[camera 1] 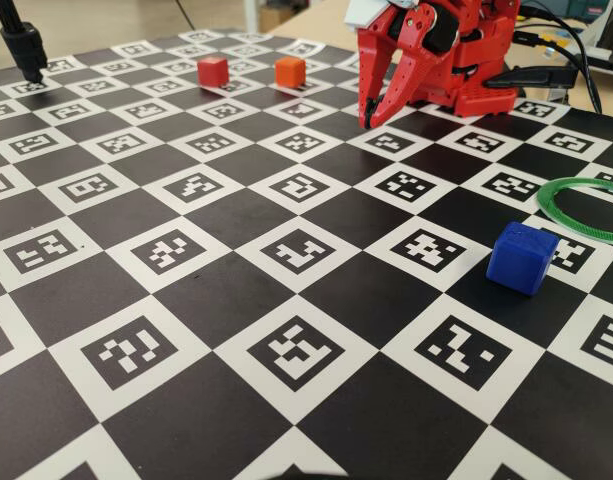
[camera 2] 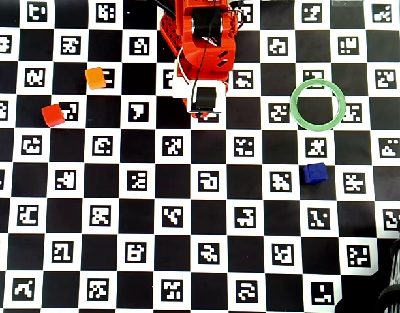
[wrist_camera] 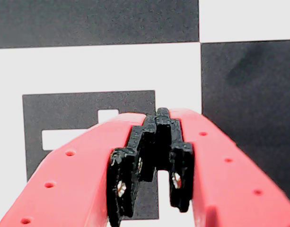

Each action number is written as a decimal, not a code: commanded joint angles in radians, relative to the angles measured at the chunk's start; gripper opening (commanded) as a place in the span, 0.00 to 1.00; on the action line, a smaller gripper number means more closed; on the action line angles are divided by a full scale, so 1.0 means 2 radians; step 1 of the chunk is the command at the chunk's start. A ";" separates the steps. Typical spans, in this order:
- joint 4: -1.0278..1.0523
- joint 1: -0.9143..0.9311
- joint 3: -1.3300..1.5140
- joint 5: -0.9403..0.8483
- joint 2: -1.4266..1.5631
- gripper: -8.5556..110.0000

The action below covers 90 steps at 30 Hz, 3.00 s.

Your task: Grab the red cube then put it in the green circle then put the blue cube on top and finally the orange cube on top

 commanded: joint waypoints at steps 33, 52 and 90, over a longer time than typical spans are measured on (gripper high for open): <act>0.051 0.004 0.025 -0.002 0.025 0.03; 0.051 0.004 0.025 -0.002 0.025 0.03; 0.043 -0.004 0.020 0.069 0.025 0.03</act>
